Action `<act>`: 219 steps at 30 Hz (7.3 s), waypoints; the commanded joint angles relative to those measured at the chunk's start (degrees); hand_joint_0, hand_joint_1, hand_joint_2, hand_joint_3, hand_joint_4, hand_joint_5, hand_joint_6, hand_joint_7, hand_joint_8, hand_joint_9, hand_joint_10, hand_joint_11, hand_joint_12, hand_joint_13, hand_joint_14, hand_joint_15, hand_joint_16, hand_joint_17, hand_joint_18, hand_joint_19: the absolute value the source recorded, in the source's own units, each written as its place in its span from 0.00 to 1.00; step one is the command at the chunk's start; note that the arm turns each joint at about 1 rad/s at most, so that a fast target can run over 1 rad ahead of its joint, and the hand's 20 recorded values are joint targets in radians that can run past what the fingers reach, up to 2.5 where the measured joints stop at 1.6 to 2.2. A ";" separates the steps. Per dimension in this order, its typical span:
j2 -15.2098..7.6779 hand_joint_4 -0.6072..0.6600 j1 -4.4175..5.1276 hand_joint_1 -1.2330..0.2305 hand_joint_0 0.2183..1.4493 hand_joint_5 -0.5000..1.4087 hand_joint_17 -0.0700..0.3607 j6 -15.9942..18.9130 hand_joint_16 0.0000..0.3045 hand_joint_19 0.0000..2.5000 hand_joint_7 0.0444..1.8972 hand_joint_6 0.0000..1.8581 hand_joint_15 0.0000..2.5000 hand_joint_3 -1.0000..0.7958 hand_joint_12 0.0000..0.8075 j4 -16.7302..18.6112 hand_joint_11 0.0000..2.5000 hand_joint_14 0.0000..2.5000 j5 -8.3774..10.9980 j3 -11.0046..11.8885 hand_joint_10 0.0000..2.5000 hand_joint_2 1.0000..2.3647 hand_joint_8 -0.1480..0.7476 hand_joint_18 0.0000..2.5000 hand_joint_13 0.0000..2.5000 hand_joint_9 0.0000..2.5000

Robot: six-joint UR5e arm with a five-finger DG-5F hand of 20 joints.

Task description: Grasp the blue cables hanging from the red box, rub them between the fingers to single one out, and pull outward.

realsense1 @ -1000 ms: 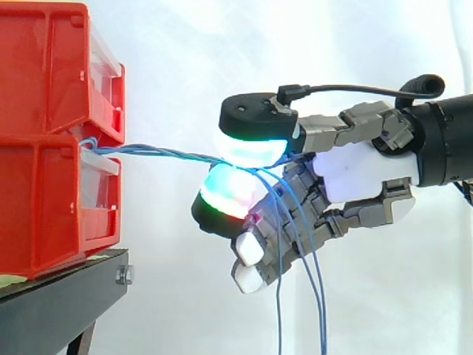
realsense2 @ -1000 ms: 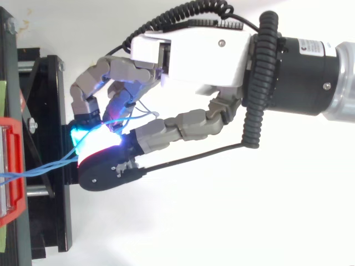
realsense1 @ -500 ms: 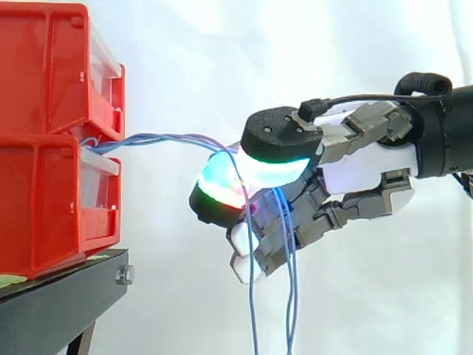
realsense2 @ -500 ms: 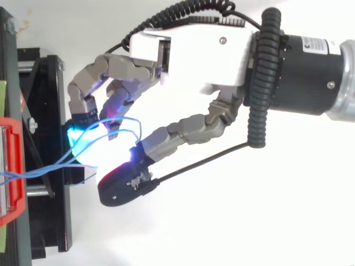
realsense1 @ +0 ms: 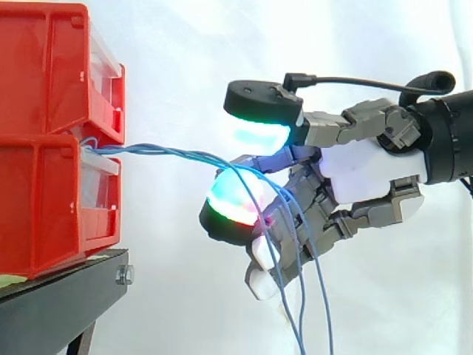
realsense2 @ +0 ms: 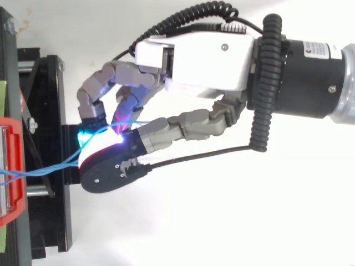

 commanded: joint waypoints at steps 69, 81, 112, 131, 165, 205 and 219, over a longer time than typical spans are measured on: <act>3.32 0.53 -0.81 0.31 0.26 0.20 0.39 -17.30 0.14 0.18 0.52 0.49 0.25 0.28 0.41 -3.75 0.30 0.01 -0.09 1.18 0.01 0.00 0.42 0.25 0.32 0.39; 3.32 0.52 -0.90 0.61 0.29 0.20 0.40 -18.62 0.15 0.21 0.56 0.47 0.26 0.30 0.42 -3.75 0.30 0.01 -0.09 1.53 0.01 0.00 0.43 0.22 0.32 0.42; 3.32 0.52 -0.99 0.60 0.27 0.20 0.40 -20.03 0.15 0.21 0.56 0.47 0.25 0.28 0.42 -3.75 0.30 0.01 -0.09 1.44 0.01 0.00 0.43 0.23 0.32 0.42; 3.32 0.47 -0.99 0.22 0.36 0.19 0.38 -20.11 0.14 0.18 0.56 0.49 0.25 0.39 0.41 -3.57 0.30 0.01 -0.35 1.18 0.01 0.01 0.42 0.24 0.32 0.39; 3.41 0.53 -1.96 0.49 0.30 0.21 0.39 -34.88 0.14 0.21 0.54 0.44 0.25 0.38 0.42 -0.32 0.29 0.01 -1.85 2.14 0.01 0.01 0.42 0.24 0.33 0.42; 3.50 0.51 -1.43 0.29 0.33 0.19 0.39 -41.03 0.15 0.19 0.53 0.50 0.25 0.45 0.43 0.29 0.31 0.01 -2.11 2.06 0.01 0.01 0.44 0.26 0.33 0.40; 3.50 0.52 -1.34 0.30 0.32 0.19 0.38 -60.02 0.14 0.20 0.52 0.50 0.25 0.44 0.42 5.39 0.30 0.01 -4.22 -1.28 0.01 0.01 0.43 0.26 0.33 0.40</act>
